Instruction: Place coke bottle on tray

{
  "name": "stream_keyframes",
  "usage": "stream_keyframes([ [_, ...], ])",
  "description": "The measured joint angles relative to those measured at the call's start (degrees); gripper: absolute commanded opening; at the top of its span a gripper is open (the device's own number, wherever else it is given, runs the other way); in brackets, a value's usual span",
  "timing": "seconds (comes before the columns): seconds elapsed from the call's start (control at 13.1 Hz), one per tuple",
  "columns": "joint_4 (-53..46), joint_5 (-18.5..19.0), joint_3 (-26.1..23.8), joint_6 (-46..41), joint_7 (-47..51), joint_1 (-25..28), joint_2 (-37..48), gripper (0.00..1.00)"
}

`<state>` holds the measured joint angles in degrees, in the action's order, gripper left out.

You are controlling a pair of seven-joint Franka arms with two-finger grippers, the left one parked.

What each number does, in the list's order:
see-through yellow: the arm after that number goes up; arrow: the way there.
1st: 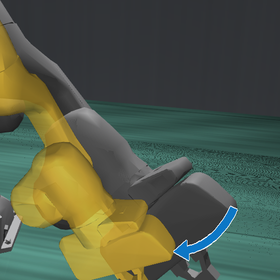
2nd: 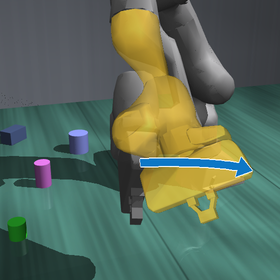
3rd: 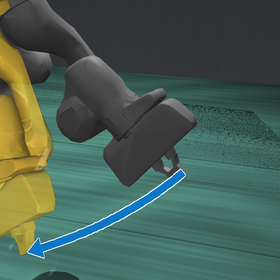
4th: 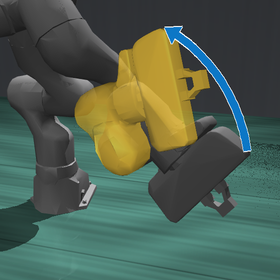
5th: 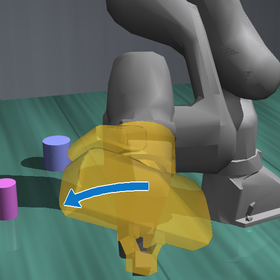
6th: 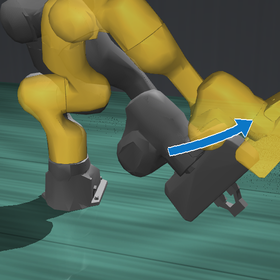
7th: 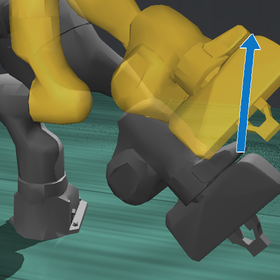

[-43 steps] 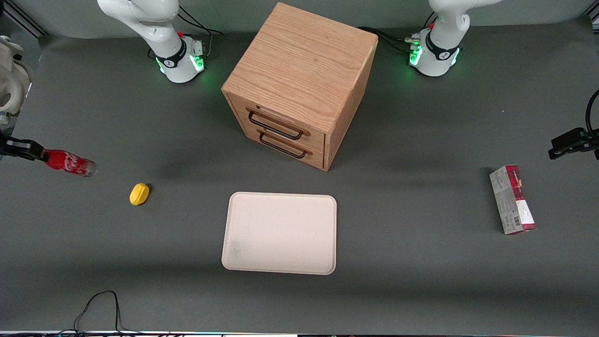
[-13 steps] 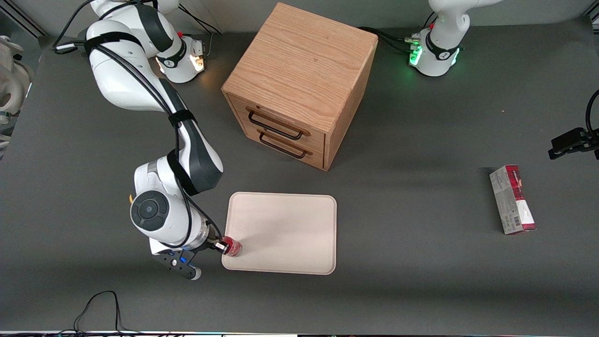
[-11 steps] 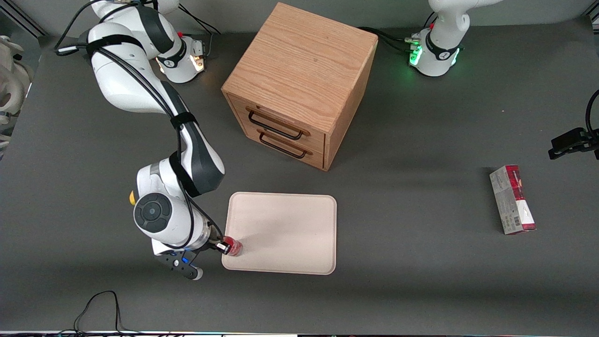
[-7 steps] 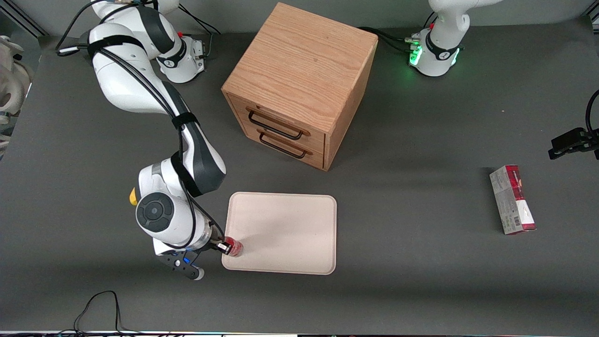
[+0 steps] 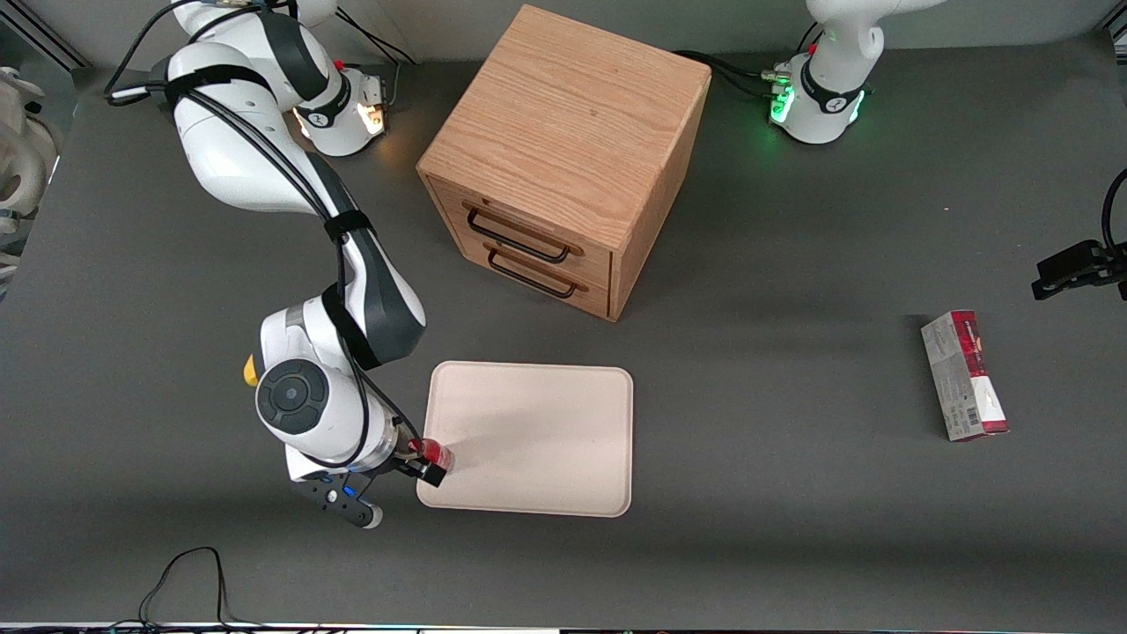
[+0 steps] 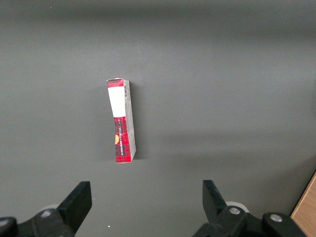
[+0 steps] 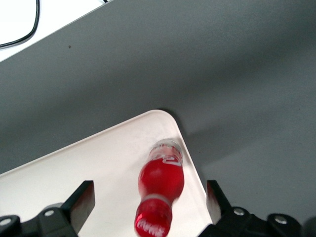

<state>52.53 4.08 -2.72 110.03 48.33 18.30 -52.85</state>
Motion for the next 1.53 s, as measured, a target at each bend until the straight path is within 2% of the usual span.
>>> stream_keyframes([
  [0.31,-1.2,0.1,0.1,-4.6,0.0,0.0,0.6,1.0],
  [0.61,-0.1,0.1,0.6,-14.0,-3.5,-1.4,5.9,1.0],
  [0.92,12.9,-3.0,0.8,-16.4,-17.6,-7.9,18.9,1.0],
  [1.15,25.4,-3.6,1.2,-16.8,-27.8,-12.3,30.2,1.0],
  [1.53,42.6,-3.8,4.7,-16.8,-38.8,-12.8,47.2,1.0],
])
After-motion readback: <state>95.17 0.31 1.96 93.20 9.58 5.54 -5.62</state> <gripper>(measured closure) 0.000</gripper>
